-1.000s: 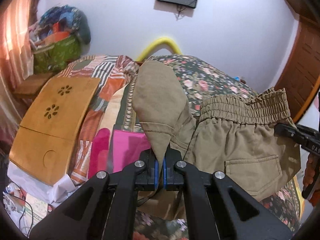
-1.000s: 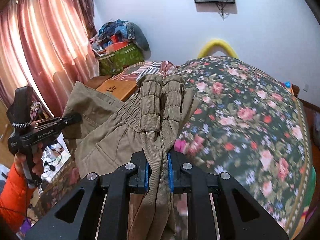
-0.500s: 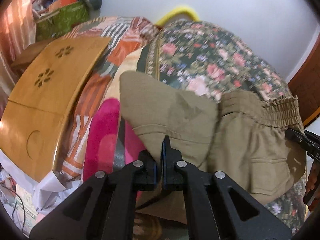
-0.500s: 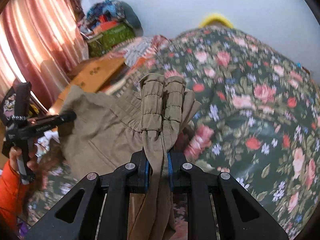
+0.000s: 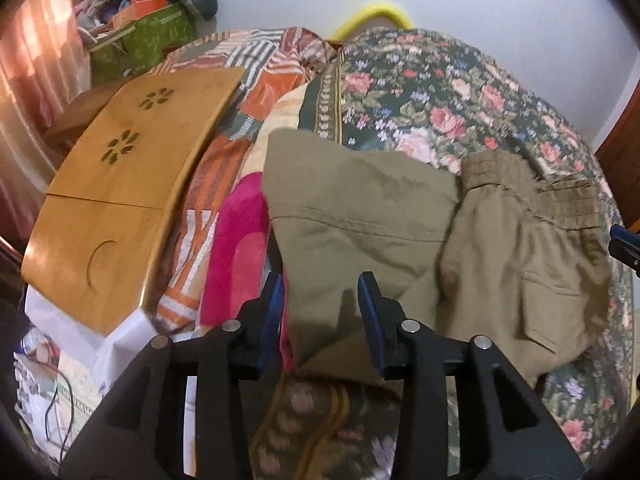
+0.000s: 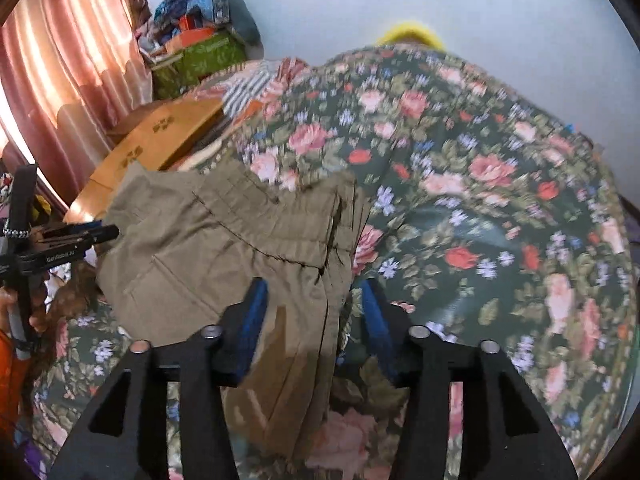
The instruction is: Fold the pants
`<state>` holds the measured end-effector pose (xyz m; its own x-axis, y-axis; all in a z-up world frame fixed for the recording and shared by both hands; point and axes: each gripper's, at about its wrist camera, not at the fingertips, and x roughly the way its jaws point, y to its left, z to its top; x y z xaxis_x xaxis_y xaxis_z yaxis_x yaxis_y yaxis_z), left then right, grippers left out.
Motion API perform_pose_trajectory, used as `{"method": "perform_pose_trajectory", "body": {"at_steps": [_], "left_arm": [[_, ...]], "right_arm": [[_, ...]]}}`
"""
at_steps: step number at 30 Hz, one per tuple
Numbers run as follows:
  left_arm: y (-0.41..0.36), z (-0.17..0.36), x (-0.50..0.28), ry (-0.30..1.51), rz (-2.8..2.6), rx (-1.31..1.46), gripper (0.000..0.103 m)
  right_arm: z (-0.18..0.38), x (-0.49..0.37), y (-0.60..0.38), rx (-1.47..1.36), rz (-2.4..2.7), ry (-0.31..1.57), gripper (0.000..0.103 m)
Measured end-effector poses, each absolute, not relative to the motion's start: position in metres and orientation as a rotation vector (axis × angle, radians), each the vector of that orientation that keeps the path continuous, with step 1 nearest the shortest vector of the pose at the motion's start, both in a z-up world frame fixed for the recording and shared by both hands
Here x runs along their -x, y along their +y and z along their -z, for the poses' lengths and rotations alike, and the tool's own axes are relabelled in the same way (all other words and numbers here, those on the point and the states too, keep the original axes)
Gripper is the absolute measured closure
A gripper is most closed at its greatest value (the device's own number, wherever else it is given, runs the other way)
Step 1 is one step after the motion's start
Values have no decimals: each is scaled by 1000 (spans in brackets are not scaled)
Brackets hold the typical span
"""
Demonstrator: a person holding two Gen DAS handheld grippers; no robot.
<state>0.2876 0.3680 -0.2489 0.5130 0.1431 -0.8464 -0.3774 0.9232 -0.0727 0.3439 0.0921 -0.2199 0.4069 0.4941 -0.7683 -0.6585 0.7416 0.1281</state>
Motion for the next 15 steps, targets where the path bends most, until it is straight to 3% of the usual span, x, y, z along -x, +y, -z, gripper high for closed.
{"method": "perform_pose_trajectory", "body": {"at_steps": [15], "left_arm": [[259, 67, -166, 622, -245, 158, 64]], "right_arm": [[81, -228, 32, 106, -780, 582, 56]]}}
